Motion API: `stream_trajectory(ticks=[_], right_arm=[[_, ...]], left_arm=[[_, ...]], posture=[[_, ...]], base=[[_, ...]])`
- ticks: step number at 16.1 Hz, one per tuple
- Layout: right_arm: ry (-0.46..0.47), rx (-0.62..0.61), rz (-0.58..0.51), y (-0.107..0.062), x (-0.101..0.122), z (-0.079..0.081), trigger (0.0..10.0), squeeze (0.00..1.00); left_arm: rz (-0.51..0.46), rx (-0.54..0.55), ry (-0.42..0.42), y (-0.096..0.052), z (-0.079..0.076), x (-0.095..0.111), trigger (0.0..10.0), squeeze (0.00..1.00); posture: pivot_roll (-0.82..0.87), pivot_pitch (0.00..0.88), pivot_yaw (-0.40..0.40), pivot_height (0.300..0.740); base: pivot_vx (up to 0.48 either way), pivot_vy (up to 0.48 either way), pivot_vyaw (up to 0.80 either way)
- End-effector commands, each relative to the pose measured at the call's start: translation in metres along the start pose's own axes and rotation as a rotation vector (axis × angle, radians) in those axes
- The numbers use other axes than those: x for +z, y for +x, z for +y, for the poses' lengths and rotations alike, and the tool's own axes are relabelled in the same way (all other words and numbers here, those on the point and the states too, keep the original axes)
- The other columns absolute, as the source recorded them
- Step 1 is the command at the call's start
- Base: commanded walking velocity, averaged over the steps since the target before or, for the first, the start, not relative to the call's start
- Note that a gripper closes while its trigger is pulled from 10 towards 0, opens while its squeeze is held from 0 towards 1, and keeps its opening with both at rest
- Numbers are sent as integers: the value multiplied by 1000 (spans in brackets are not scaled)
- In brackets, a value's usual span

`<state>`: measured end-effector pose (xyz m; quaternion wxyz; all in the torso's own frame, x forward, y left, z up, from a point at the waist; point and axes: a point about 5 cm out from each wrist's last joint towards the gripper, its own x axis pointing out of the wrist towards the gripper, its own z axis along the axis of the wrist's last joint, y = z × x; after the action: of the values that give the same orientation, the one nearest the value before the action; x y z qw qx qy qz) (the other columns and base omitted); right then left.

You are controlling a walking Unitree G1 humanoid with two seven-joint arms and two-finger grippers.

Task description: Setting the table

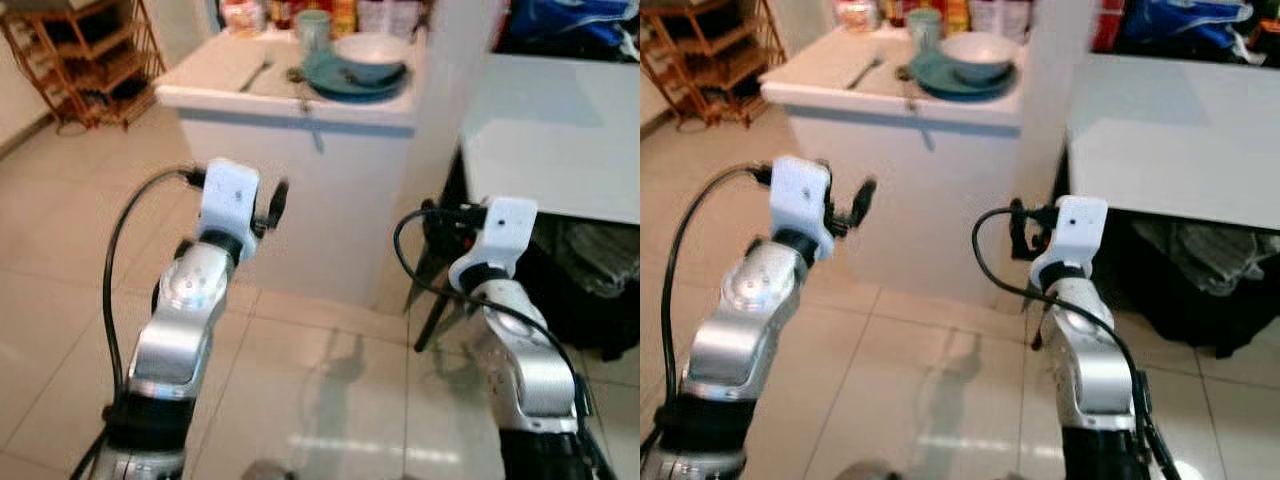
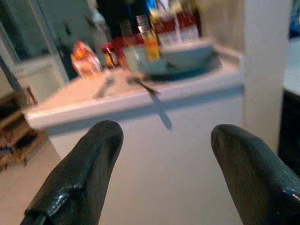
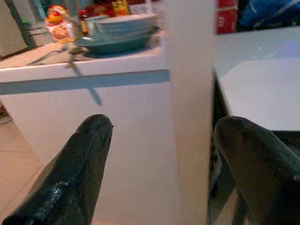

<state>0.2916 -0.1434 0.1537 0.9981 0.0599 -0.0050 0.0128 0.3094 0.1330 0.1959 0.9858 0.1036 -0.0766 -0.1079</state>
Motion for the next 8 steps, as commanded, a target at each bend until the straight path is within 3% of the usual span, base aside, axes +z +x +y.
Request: stream_trajectory(ticks=[1, 2, 8], right_arm=[[-1, 30, -15, 2, 3, 8, 10000, 0], [-4, 40, -22, 3, 5, 9, 10000, 0], [52, 74, -106, 12, 23, 11, 10000, 0]], left_arm=[[-9, 20, -2, -3, 6, -1, 10000, 0], [-18, 17, -10, -4, 5, 0, 10000, 0], [-20, 40, -32, -7, 9, -2, 10000, 0]], posture=[[139, 11, 20, 740], [137, 5, 13, 740], [144, 0, -6, 740]], base=[[0, 0, 0], [0, 0, 0], [455, 0, 0]])
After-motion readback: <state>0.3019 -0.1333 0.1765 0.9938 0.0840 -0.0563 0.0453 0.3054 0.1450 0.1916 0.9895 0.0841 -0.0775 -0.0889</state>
